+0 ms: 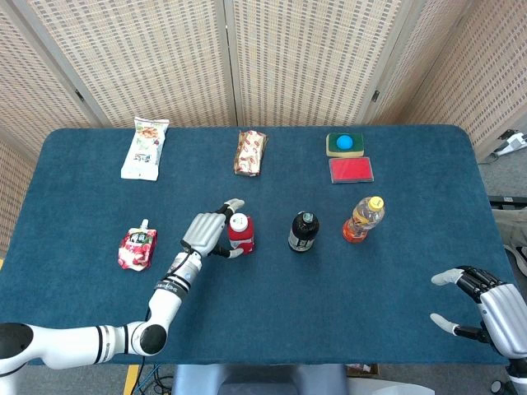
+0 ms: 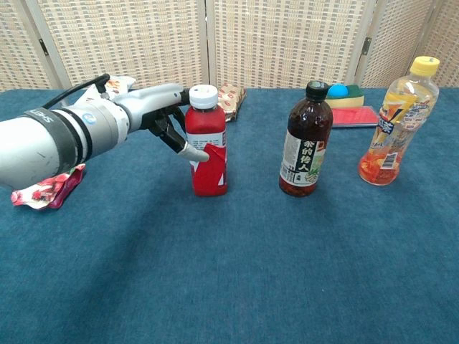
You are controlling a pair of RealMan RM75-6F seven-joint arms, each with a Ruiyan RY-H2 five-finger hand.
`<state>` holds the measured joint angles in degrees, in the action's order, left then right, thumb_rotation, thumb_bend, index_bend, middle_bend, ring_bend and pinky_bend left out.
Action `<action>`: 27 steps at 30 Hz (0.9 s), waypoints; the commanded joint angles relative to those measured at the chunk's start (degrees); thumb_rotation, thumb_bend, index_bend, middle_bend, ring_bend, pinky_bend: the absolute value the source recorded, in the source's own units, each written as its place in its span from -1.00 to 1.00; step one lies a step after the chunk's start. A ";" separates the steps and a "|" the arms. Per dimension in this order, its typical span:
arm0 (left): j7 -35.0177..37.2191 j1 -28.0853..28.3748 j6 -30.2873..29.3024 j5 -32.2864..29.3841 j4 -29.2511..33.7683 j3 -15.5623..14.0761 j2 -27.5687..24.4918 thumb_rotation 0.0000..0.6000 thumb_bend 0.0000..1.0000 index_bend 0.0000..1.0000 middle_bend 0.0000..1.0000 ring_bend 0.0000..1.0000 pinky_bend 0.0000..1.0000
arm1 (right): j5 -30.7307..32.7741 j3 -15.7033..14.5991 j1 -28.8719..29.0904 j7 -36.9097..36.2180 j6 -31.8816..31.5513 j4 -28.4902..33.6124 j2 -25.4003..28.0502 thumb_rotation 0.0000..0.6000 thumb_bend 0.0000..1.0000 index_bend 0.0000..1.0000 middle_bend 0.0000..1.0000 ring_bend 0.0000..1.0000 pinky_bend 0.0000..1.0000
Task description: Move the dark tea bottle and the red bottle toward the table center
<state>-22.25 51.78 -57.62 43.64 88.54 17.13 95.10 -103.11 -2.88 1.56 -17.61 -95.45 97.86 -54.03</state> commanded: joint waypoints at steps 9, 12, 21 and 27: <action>-0.49 -4.67 -4.73 2.46 7.16 -3.35 -5.94 1.00 -0.71 -0.83 -0.84 -0.43 -0.31 | 0.95 0.33 -0.01 0.82 0.34 0.02 -0.19 1.00 -1.00 -0.16 -0.10 -0.32 -0.13; -0.51 -6.71 -6.50 4.46 9.43 -5.18 -8.27 1.00 -0.71 -0.83 -0.84 -0.43 -0.31 | 1.34 0.44 -0.01 1.15 0.55 0.02 -0.22 1.00 -1.00 -0.16 -0.10 -0.32 -0.13; 3.86 -14.71 -12.58 14.86 13.63 -11.30 -15.90 1.00 -0.71 -0.80 -0.84 -0.46 -0.31 | 4.52 0.71 0.60 3.24 3.98 0.72 0.21 1.00 -1.00 -0.16 -0.10 -0.32 -0.13; 9.11 -20.47 -17.27 24.32 13.29 -15.56 -19.80 1.00 -0.71 -0.78 -0.84 -0.47 -0.31 | 6.90 0.98 1.30 5.19 6.91 1.36 0.40 1.00 -1.00 -0.16 -0.10 -0.32 -0.13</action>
<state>-15.72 34.18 -72.32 64.15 101.84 3.88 77.36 -96.56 -1.97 2.67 -12.75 -88.91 99.05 -53.68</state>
